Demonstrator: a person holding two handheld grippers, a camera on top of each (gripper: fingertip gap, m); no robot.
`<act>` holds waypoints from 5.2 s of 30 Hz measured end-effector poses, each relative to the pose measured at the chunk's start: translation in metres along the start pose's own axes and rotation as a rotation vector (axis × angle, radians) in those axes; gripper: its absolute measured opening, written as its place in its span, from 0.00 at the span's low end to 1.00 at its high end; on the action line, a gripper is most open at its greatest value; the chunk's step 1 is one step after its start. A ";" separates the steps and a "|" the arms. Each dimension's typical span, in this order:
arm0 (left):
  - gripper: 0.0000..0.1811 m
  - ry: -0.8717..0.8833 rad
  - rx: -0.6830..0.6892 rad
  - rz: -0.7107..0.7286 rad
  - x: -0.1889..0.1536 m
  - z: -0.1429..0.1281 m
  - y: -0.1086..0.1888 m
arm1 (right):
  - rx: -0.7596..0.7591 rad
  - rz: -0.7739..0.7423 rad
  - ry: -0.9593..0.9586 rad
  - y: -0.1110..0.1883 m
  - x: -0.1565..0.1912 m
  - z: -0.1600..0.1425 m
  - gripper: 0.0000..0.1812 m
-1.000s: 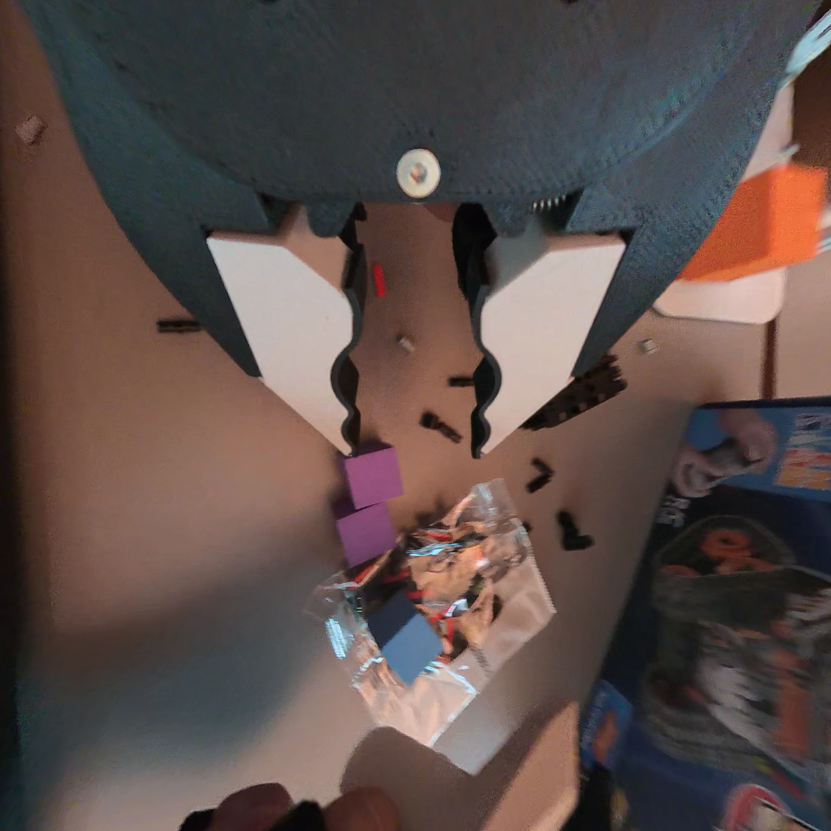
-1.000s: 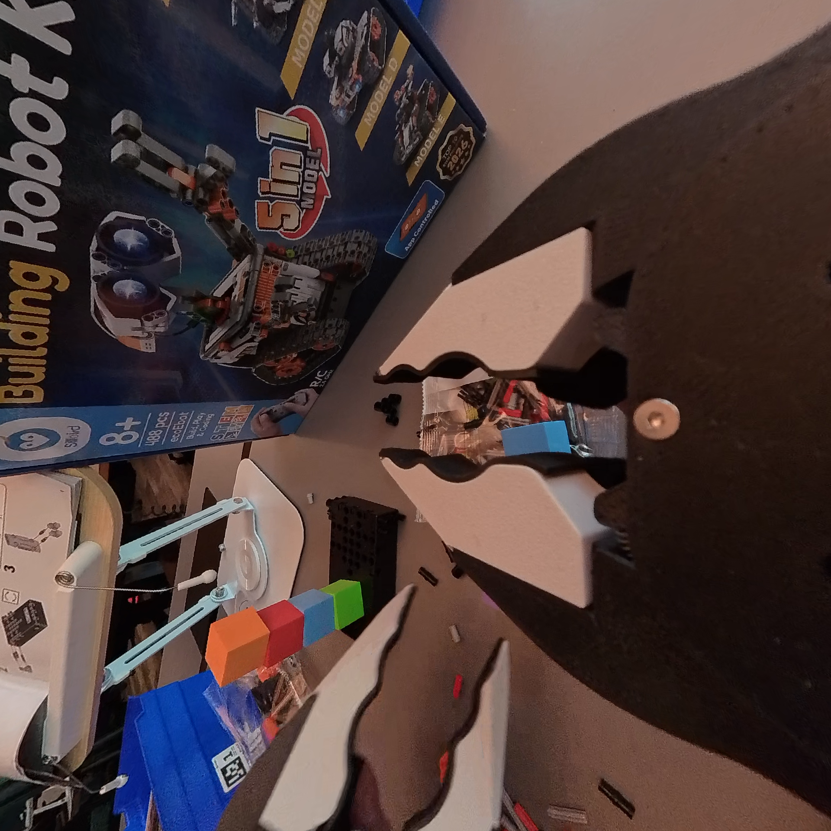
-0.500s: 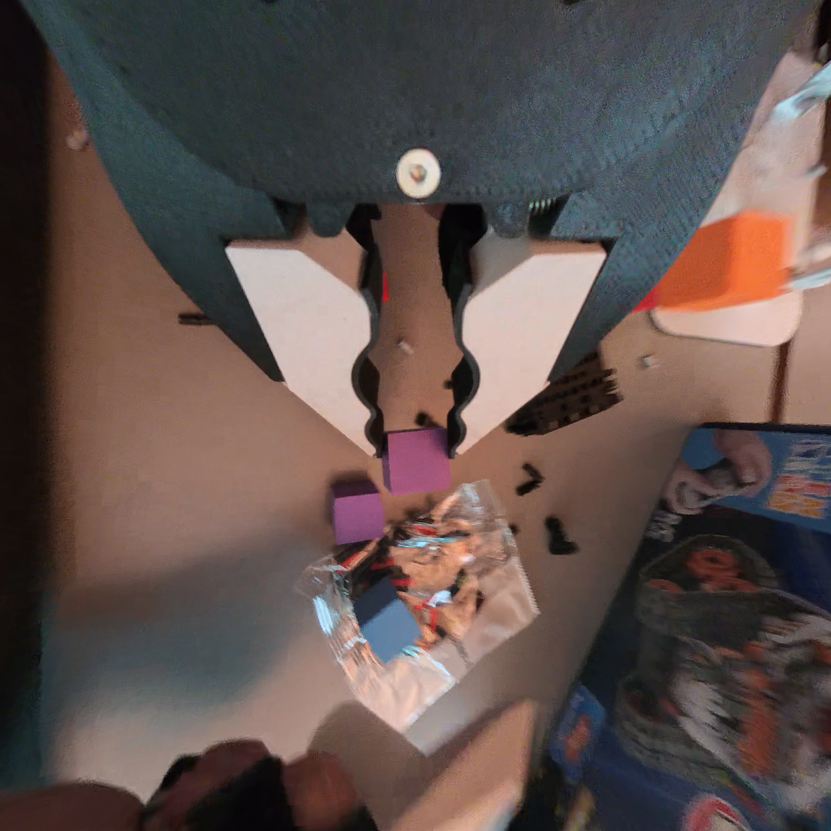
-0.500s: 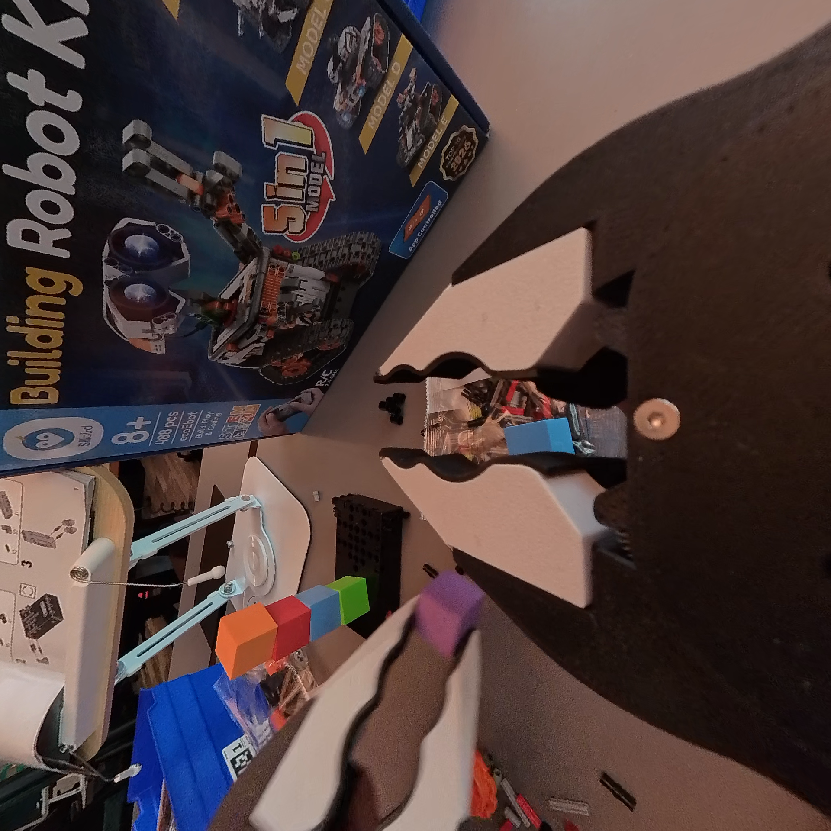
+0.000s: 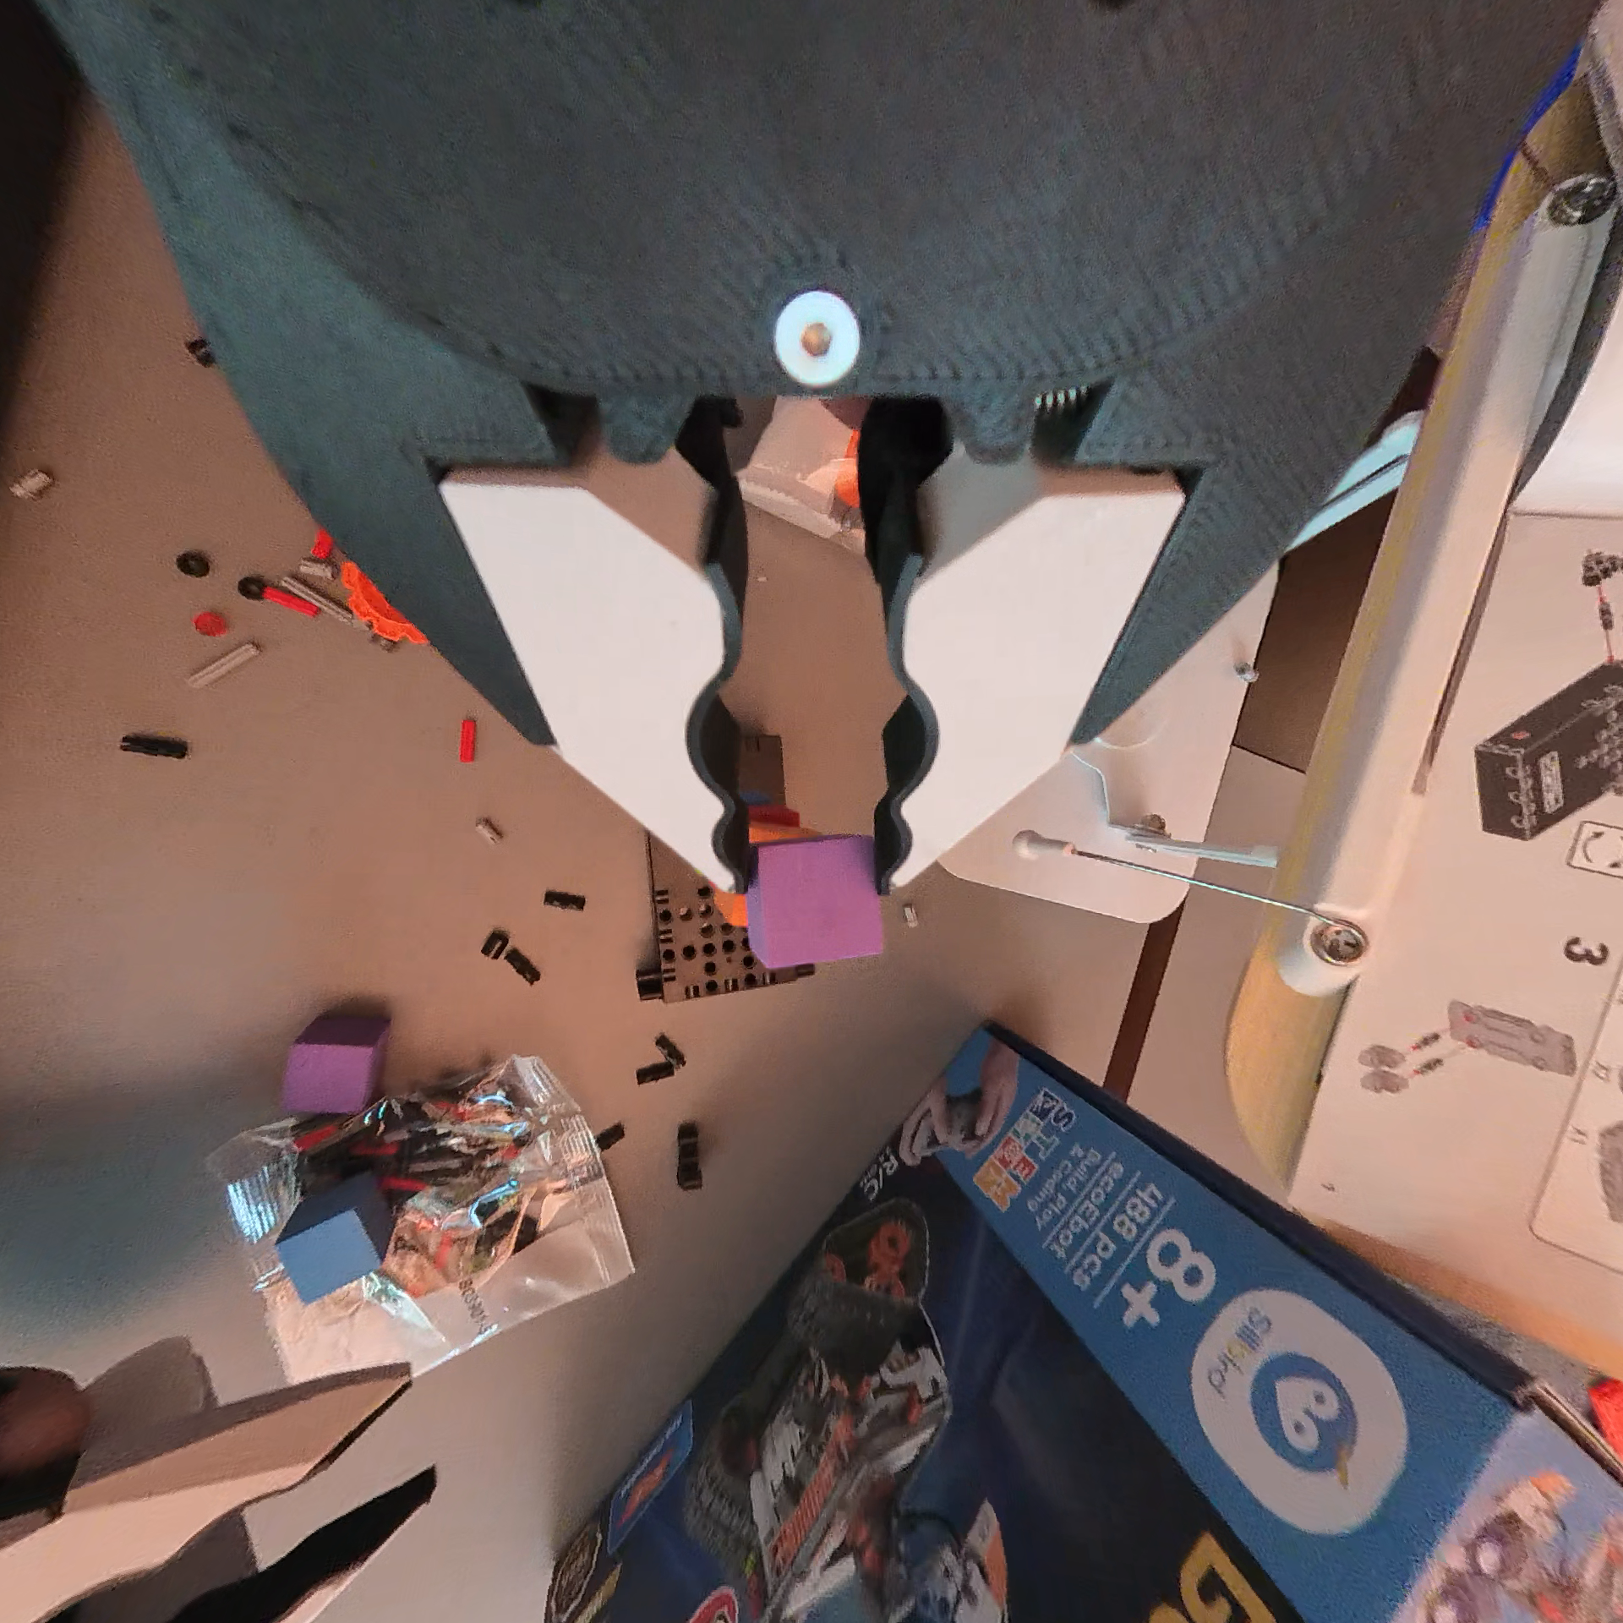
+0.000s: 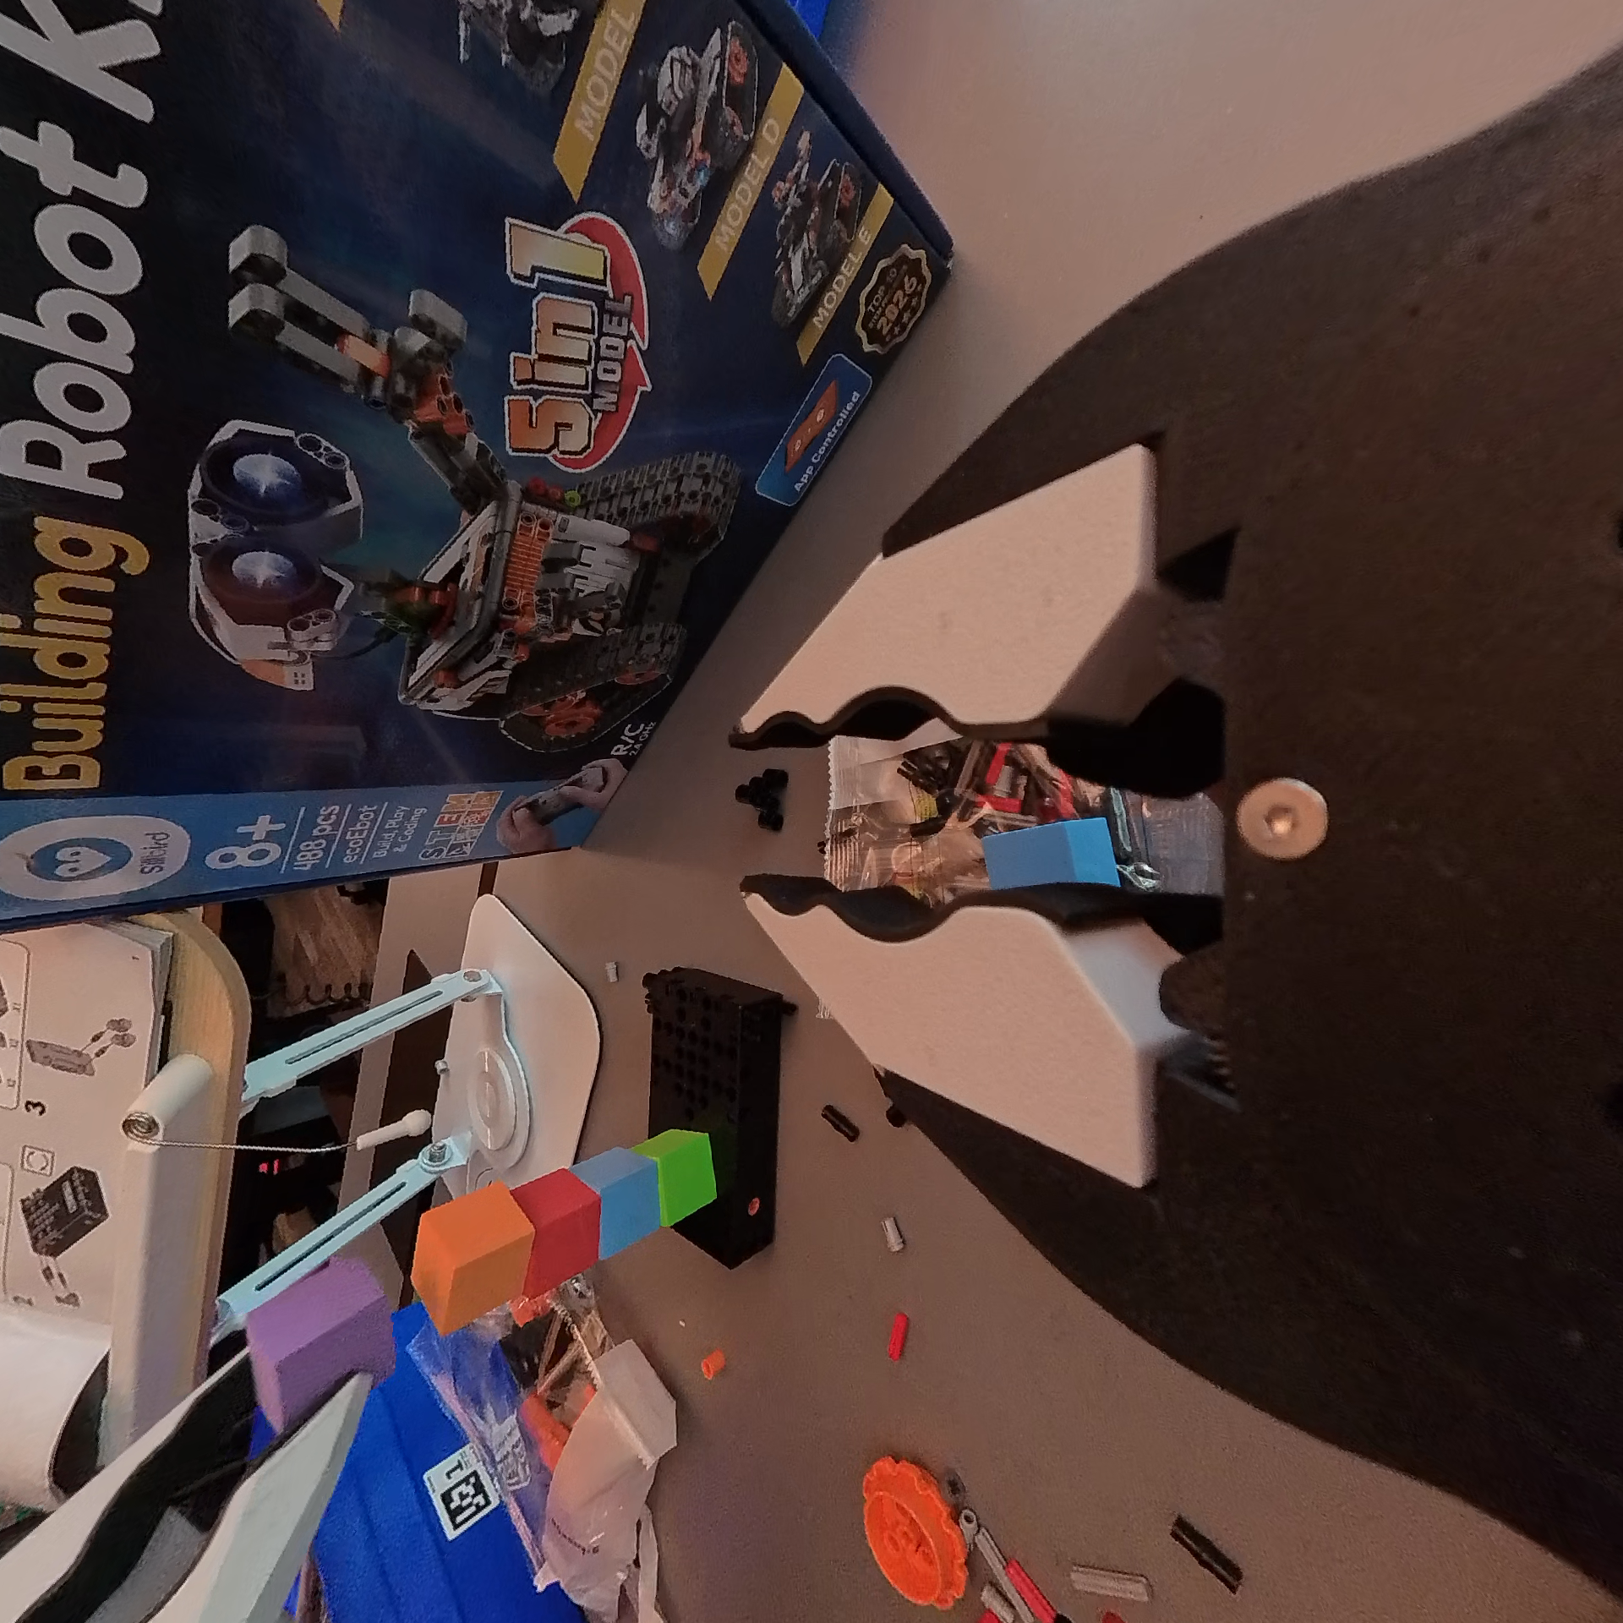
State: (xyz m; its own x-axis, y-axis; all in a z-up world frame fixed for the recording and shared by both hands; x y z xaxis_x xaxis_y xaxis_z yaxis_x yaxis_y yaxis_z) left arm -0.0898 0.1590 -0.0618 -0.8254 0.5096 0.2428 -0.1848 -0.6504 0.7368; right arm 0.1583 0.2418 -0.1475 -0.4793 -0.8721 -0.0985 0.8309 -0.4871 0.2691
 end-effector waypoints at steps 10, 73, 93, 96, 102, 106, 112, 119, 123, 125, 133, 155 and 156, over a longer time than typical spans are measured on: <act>0.15 0.019 0.038 -0.034 0.001 -0.005 -0.014 | -0.001 0.004 0.002 0.000 0.001 0.000 0.15; 0.18 0.068 0.015 -0.015 0.008 0.008 0.003 | -0.032 0.004 -0.026 0.005 -0.003 0.002 0.15; 0.28 -0.040 -0.084 -0.146 -0.159 0.028 -0.125 | -0.112 -0.100 -0.127 0.019 -0.025 0.004 0.14; 0.28 -0.007 -0.102 -0.131 -0.169 0.031 -0.143 | -0.130 -0.106 -0.146 0.021 -0.027 0.005 0.15; 0.17 0.013 -0.117 -0.068 -0.171 0.035 -0.159 | -0.153 -0.111 -0.169 0.024 -0.030 0.006 0.15; 0.16 -0.009 -0.141 -0.054 -0.170 0.036 -0.150 | -0.157 -0.111 -0.176 0.024 -0.031 0.006 0.15; 0.16 -0.102 -0.185 0.066 -0.133 0.046 -0.069 | -0.159 -0.105 -0.185 0.024 -0.031 0.005 0.15; 0.16 -0.003 -0.163 0.143 -0.039 0.045 0.025 | -0.156 -0.099 -0.183 0.023 -0.030 0.005 0.15; 0.16 0.068 -0.126 0.109 -0.006 0.036 0.041 | -0.147 -0.100 -0.186 0.022 -0.030 0.004 0.15; 0.16 0.094 -0.114 0.094 0.003 0.031 0.040 | -0.145 -0.100 -0.188 0.022 -0.030 0.004 0.15; 0.16 0.132 -0.069 0.026 0.008 0.021 0.025 | -0.142 -0.095 -0.188 0.021 -0.030 0.003 0.15; 0.26 -0.082 -0.290 0.178 -0.078 -0.009 0.029 | -0.143 -0.077 -0.176 0.020 -0.026 0.004 0.16; 0.25 -0.099 -0.292 0.156 -0.086 -0.015 0.021 | -0.143 -0.072 -0.168 0.019 -0.025 0.004 0.16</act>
State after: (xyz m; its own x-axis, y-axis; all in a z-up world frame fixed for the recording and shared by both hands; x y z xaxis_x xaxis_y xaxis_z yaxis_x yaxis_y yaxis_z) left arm -0.0304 0.0930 -0.0767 -0.8025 0.4342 0.4091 -0.2168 -0.8511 0.4781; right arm 0.1849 0.2548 -0.1358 -0.5693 -0.8205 0.0516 0.8186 -0.5600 0.1277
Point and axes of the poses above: each gripper's, where its closed fingertips meet, y back along the fingers, z out of its top, x = y × z across the jaws, the point moved 8 cm from there along y, back along the fingers, and after that the axes turned 6 degrees about y, right-handed, at the moved point
